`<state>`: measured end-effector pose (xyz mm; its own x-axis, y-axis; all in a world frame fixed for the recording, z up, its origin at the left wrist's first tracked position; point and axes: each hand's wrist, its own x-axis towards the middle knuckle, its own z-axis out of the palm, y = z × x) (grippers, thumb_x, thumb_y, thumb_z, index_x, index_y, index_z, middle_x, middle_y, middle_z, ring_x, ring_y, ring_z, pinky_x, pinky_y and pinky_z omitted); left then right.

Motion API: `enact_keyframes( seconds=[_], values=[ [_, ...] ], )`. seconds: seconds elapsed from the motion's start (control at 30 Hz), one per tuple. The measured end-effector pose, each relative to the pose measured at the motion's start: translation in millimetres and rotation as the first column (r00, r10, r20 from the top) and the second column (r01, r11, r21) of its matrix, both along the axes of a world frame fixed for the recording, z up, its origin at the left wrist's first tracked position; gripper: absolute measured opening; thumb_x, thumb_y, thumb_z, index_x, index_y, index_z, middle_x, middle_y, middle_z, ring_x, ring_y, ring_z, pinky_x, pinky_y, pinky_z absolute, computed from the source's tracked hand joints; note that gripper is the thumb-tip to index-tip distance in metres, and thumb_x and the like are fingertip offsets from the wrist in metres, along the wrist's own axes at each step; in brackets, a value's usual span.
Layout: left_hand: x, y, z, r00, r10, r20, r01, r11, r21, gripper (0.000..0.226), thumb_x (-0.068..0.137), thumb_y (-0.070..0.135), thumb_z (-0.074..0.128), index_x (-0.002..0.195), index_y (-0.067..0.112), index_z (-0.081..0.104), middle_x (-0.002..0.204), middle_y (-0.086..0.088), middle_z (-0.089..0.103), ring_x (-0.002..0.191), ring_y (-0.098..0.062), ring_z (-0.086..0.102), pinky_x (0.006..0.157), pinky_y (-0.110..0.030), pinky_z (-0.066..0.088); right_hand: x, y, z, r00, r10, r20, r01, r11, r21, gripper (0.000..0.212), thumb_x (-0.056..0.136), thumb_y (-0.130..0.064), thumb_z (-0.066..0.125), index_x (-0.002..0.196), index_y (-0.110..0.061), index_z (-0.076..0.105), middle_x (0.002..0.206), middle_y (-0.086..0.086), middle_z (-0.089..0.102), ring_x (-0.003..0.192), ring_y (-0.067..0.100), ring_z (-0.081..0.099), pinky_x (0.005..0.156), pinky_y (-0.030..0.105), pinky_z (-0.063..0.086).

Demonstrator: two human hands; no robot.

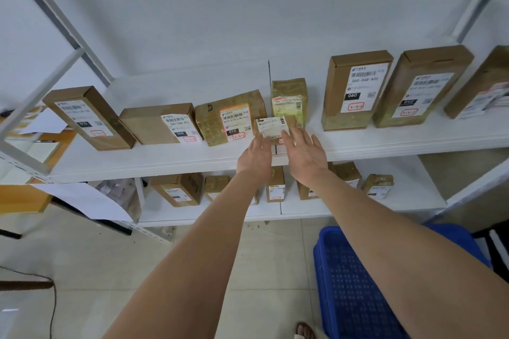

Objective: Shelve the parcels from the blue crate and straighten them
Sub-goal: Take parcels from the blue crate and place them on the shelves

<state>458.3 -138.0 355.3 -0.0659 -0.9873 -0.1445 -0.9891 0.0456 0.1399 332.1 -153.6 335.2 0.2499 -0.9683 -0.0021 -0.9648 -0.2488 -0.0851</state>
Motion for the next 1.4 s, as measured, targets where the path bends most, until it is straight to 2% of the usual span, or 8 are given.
enact_keyframes(
  seconds=[0.27,0.43,0.6,0.77,0.87,1.03,1.23,1.4],
  values=[
    [-37,42,-16,0.984,-0.168,0.063,0.167,0.986,0.021,0.076,0.090,0.000,0.050,0.151,0.007,0.007,0.160,-0.009,0.001,0.147,-0.023,0.007,0.114,-0.035,0.024,-36,69,-10,0.989,-0.132,-0.069,0.138,0.985,0.106,0.084,0.092,-0.011,0.057,0.155,-0.018,0.001,0.162,0.007,-0.004,0.149,0.027,-0.003,0.122,0.042,0.007],
    [-77,86,-33,0.962,-0.271,0.032,0.268,0.961,0.074,0.077,0.087,0.002,0.055,0.151,0.008,0.012,0.158,-0.010,0.009,0.144,-0.025,0.019,0.111,-0.036,0.030,-69,129,-26,0.971,-0.234,-0.040,0.238,0.959,0.153,0.079,0.091,-0.005,0.050,0.155,-0.015,0.004,0.162,0.008,-0.001,0.149,0.027,-0.002,0.121,0.042,0.006],
    [-136,111,-53,0.916,-0.398,0.036,0.392,0.913,0.117,0.080,0.086,0.007,0.059,0.151,0.008,0.011,0.157,-0.010,0.010,0.144,-0.025,0.018,0.113,-0.041,0.030,-121,169,-43,0.944,-0.323,-0.067,0.330,0.925,0.190,0.083,0.091,-0.010,0.058,0.154,-0.016,0.004,0.161,0.010,0.002,0.149,0.028,0.000,0.121,0.043,0.008],
    [-210,127,-81,0.889,-0.459,0.001,0.452,0.876,0.171,0.079,0.090,0.009,0.058,0.152,0.010,0.009,0.159,-0.010,0.007,0.143,-0.025,0.021,0.106,-0.035,0.035,-194,190,-73,0.920,-0.385,-0.069,0.390,0.887,0.249,0.074,0.095,-0.012,0.049,0.154,-0.016,0.004,0.162,0.009,0.004,0.149,0.028,0.000,0.121,0.043,0.010],
    [-257,131,-108,0.883,-0.469,-0.010,0.462,0.864,0.202,0.074,0.092,0.010,0.055,0.151,0.007,0.010,0.158,-0.011,0.008,0.143,-0.024,0.020,0.107,-0.035,0.034,-245,195,-103,0.915,-0.400,-0.057,0.397,0.865,0.306,0.075,0.094,-0.010,0.051,0.154,-0.014,0.007,0.160,0.010,0.007,0.149,0.028,0.000,0.121,0.043,0.009],
    [-348,130,-170,0.913,-0.408,-0.028,0.399,0.874,0.276,0.067,0.092,0.011,0.054,0.148,0.006,0.018,0.152,-0.013,0.021,0.133,-0.027,0.037,0.098,-0.035,0.042,-337,185,-166,0.932,-0.350,-0.096,0.354,0.821,0.447,0.078,0.096,-0.010,0.048,0.154,-0.015,-0.003,0.162,0.009,-0.004,0.149,0.028,-0.007,0.121,0.044,0.007],
    [-438,123,-261,0.942,-0.332,-0.055,0.322,0.841,0.435,0.074,0.096,0.014,0.051,0.152,0.007,0.004,0.160,-0.010,0.000,0.147,-0.023,0.012,0.106,-0.037,0.041,-427,172,-261,0.925,-0.362,-0.115,0.363,0.757,0.543,0.079,0.096,-0.013,0.052,0.154,-0.016,-0.002,0.162,0.008,-0.002,0.149,0.027,-0.001,0.120,0.040,0.014],
    [-483,112,-359,0.956,-0.287,-0.066,0.279,0.808,0.519,0.074,0.093,0.012,0.054,0.151,0.008,0.009,0.157,-0.010,0.008,0.138,-0.028,0.031,0.096,-0.040,0.046,-465,159,-362,0.877,-0.466,-0.113,0.431,0.662,0.614,0.079,0.095,-0.012,0.055,0.155,-0.019,0.004,0.162,0.008,-0.002,0.148,0.026,0.010,0.113,0.037,0.027]
  ],
)
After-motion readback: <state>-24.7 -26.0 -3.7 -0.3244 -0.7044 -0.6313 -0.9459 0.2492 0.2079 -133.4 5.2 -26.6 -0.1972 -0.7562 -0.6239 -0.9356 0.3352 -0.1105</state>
